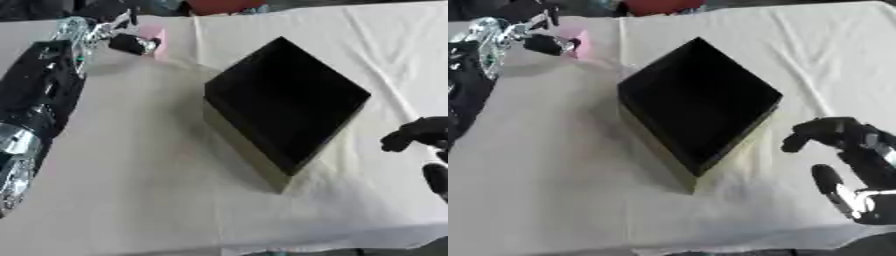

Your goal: Pick up objects on the table and place them in the box.

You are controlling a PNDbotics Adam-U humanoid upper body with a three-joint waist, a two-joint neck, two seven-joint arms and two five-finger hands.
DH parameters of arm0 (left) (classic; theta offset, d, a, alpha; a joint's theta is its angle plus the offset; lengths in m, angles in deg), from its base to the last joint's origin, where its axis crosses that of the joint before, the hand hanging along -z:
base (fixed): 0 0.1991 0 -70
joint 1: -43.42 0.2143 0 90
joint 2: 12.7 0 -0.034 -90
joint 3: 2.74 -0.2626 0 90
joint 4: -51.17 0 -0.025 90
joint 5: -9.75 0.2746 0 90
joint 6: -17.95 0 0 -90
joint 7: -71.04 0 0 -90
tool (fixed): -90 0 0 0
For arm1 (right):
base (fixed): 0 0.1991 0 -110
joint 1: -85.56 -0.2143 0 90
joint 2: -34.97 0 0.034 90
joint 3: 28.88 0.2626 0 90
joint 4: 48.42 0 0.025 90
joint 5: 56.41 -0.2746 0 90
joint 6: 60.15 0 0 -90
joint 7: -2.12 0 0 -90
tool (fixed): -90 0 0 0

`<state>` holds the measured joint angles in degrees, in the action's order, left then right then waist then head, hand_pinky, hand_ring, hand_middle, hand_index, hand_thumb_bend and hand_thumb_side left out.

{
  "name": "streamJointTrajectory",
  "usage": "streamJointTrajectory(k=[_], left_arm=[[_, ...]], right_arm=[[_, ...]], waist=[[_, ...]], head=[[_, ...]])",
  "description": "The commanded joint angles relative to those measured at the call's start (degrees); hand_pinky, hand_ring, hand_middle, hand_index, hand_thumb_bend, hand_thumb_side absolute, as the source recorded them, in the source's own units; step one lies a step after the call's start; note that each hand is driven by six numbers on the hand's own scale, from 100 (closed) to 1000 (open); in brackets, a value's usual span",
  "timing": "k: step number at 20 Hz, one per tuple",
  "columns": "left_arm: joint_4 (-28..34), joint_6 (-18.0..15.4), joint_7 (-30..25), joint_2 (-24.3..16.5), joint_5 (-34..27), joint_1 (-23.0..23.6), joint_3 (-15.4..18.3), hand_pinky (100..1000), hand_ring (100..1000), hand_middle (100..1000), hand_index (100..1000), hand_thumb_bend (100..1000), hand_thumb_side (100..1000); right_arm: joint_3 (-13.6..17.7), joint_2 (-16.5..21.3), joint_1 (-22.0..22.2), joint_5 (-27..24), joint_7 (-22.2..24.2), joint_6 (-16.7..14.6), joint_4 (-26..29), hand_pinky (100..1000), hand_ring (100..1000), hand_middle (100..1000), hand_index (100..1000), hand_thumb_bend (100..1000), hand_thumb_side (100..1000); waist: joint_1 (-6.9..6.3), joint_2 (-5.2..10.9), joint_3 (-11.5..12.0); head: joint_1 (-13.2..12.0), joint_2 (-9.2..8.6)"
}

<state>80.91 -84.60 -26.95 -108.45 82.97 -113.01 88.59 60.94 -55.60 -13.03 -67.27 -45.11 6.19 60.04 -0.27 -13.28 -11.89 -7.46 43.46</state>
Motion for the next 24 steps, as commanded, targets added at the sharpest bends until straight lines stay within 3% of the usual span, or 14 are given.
streamJointTrajectory(k=[1, 12, 18, 24], left_arm=[[0.12, 0.57, 0.33, -1.12, 0.69, -0.86, 0.60, 725, 661, 680, 987, 361, 712], [-0.94, 1.22, 0.77, -1.06, 1.86, -0.07, 0.83, 724, 660, 679, 985, 330, 741], [-1.01, 2.04, 1.43, -0.93, 0.91, 0.00, 1.10, 718, 650, 669, 982, 266, 742], [-0.64, 1.58, 1.30, -0.63, 0.06, -0.01, 0.76, 720, 653, 672, 983, 279, 829]], right_arm=[[0.38, 0.68, -0.62, 0.10, 7.71, -7.80, 0.76, 739, 674, 600, 838, 100, 393], [0.37, 0.65, -0.66, 0.13, 7.75, -7.99, 0.76, 739, 673, 600, 838, 100, 393], [0.33, 0.61, -0.72, 0.12, 7.81, -8.11, 0.75, 739, 673, 599, 838, 100, 393], [0.37, 0.55, -0.79, 0.21, 7.86, -8.14, 0.76, 739, 672, 599, 837, 100, 393]], waist=[[0.18, 0.82, 0.14], [0.52, 0.53, 0.32], [0.66, 0.25, -0.01], [0.62, -0.16, -0.26]], head=[[-0.10, -0.01], [-0.16, -0.04], [-0.27, -0.25], [-0.30, -0.25]])
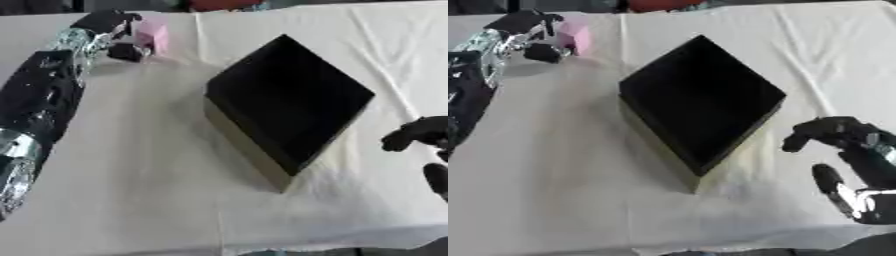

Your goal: Pick up objects on the table and place them in the box.

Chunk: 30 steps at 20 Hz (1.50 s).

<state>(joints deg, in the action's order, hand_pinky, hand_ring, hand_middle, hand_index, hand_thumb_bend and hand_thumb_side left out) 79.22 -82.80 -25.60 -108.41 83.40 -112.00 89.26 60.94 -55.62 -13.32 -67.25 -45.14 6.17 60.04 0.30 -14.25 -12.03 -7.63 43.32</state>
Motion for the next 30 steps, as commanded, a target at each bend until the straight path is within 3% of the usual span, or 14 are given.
streamJointTrajectory(k=[1, 9, 13, 14, 17, 21, 24, 30], left_arm=[[1.16, -0.36, -0.13, -0.64, -0.41, -1.03, 0.07, 720, 653, 672, 983, 279, 829], [2.06, 0.13, 1.75, -0.38, -0.22, -1.15, 0.02, 716, 643, 663, 980, 307, 847], [2.05, 0.77, 3.32, -0.22, 0.17, -1.13, -0.03, 712, 635, 656, 976, 288, 815], [2.06, 1.00, 3.76, -0.19, 0.21, -1.11, 0.01, 707, 626, 645, 965, 253, 759], [2.04, 1.71, 5.21, -0.09, -0.16, -0.99, 0.17, 701, 616, 628, 940, 210, 709], [2.15, 1.89, 6.62, 0.01, -1.47, -0.87, 0.23, 683, 584, 579, 778, 100, 457], [2.23, 1.35, 6.49, 0.13, -2.97, -0.85, 0.16, 665, 547, 513, 655, 100, 294], [3.71, -0.84, 4.36, -0.01, -7.67, -1.04, 0.06, 645, 509, 454, 572, 100, 258]], right_arm=[[0.39, 0.56, -0.51, 0.21, 7.88, -8.11, 0.77, 739, 672, 599, 837, 100, 393], [0.42, 0.47, -0.66, 0.32, 7.93, -8.05, 0.82, 738, 670, 598, 837, 100, 392], [0.44, 0.40, -0.72, 0.40, 7.99, -8.06, 0.86, 738, 670, 598, 837, 100, 392], [0.46, 0.38, -0.73, 0.43, 7.99, -8.06, 0.87, 737, 669, 597, 838, 100, 392], [0.48, 0.32, -0.79, 0.51, 8.02, -8.07, 0.90, 737, 669, 597, 838, 100, 392], [0.55, 0.27, -0.82, 0.64, 8.00, -8.07, 0.92, 737, 669, 597, 838, 100, 393], [0.55, 0.24, -0.82, 0.65, 7.94, -8.06, 0.92, 737, 668, 597, 838, 100, 392], [0.58, 0.26, -0.53, 0.53, 7.77, -8.06, 0.80, 737, 668, 597, 838, 100, 390]], waist=[[0.04, 0.77, -0.15], [-0.13, 0.17, -0.60], [-0.19, -0.28, -1.01], [-0.21, -0.41, -1.08], [-0.21, -0.78, -1.15], [-0.25, -1.06, -1.23], [-0.22, -0.98, -1.15], [-0.05, -0.01, -1.02]], head=[[-0.12, -0.09], [-0.19, -0.24], [-0.29, -0.42], [-0.27, -0.44], [-0.24, -0.52], [-0.26, -0.47], [-0.29, -0.40], [-0.24, -0.20]])
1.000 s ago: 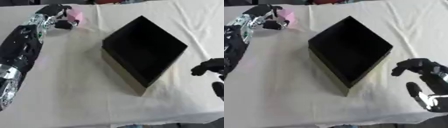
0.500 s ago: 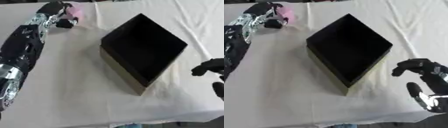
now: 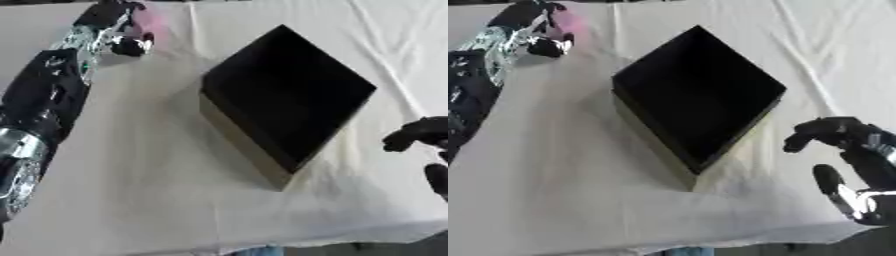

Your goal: Pick up objects on the table and place them in the box.

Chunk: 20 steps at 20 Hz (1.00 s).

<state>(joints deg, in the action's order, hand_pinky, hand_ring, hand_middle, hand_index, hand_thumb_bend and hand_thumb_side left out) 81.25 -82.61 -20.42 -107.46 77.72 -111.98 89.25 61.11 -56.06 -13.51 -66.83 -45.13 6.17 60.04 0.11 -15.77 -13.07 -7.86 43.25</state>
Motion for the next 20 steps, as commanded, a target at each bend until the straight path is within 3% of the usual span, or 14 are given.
streamJointTrajectory(k=[1, 10, 20], left_arm=[[2.20, -1.50, -1.39, -1.03, -2.98, -1.17, 0.01, 644, 508, 452, 572, 100, 256], [10.52, -7.24, -6.51, -2.00, -11.52, -1.79, -2.56, 639, 499, 438, 570, 100, 245], [24.79, -16.53, -9.82, -1.34, -20.91, -1.39, -12.19, 646, 505, 446, 576, 100, 240]], right_arm=[[0.41, 0.70, -0.27, 0.07, 7.74, -8.06, 0.77, 737, 669, 598, 838, 100, 391], [0.51, 0.87, 0.41, -0.13, 7.39, -7.87, 0.50, 738, 669, 598, 839, 100, 390], [0.46, 0.93, 0.41, -0.21, 7.33, -7.57, 0.51, 738, 669, 598, 839, 100, 389]], waist=[[0.17, 1.78, 0.14], [0.25, 4.02, 1.83], [-0.07, 4.88, 2.58]], head=[[0.02, -0.06], [0.82, 0.46], [1.30, 0.26]])
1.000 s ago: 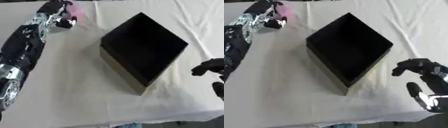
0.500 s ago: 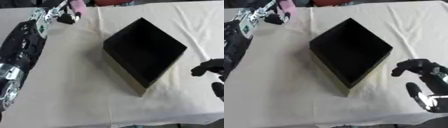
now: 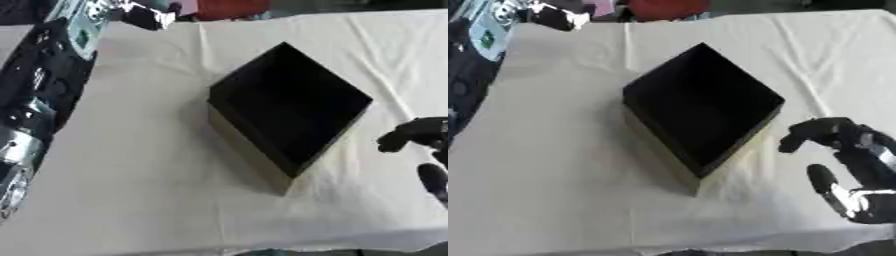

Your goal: Pick up objects on the table and place them in the box.

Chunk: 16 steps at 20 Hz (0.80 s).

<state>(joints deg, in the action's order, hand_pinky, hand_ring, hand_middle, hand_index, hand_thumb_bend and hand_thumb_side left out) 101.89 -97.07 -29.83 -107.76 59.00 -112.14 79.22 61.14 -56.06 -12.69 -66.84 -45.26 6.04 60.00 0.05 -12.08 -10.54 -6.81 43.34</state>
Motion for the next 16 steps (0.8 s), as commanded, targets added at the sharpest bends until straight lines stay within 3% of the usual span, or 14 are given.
streamJointTrajectory(k=[1, 8, 16], left_arm=[[5.62, -2.99, -0.77, -0.98, -3.11, -1.12, -3.35, 648, 507, 448, 576, 100, 234], [14.06, -7.44, -5.30, -0.61, -9.46, -0.31, -11.12, 652, 512, 451, 579, 100, 239], [18.42, -8.65, -13.29, 0.89, -16.37, 0.46, -17.56, 657, 522, 467, 584, 100, 261]], right_arm=[[0.42, 0.95, -0.42, -0.22, 7.45, -7.43, 0.56, 738, 669, 598, 839, 100, 389], [0.26, 1.02, -0.54, -0.38, 7.54, -7.40, 0.72, 738, 670, 598, 839, 100, 389], [0.09, 1.07, -0.87, -0.52, 7.63, -7.39, 0.89, 737, 670, 598, 839, 100, 390]], waist=[[-0.03, 1.22, 0.00], [-0.19, 1.33, -0.38], [-0.32, 1.09, -1.46]], head=[[0.26, 0.13], [0.42, -0.17], [0.54, -0.44]])
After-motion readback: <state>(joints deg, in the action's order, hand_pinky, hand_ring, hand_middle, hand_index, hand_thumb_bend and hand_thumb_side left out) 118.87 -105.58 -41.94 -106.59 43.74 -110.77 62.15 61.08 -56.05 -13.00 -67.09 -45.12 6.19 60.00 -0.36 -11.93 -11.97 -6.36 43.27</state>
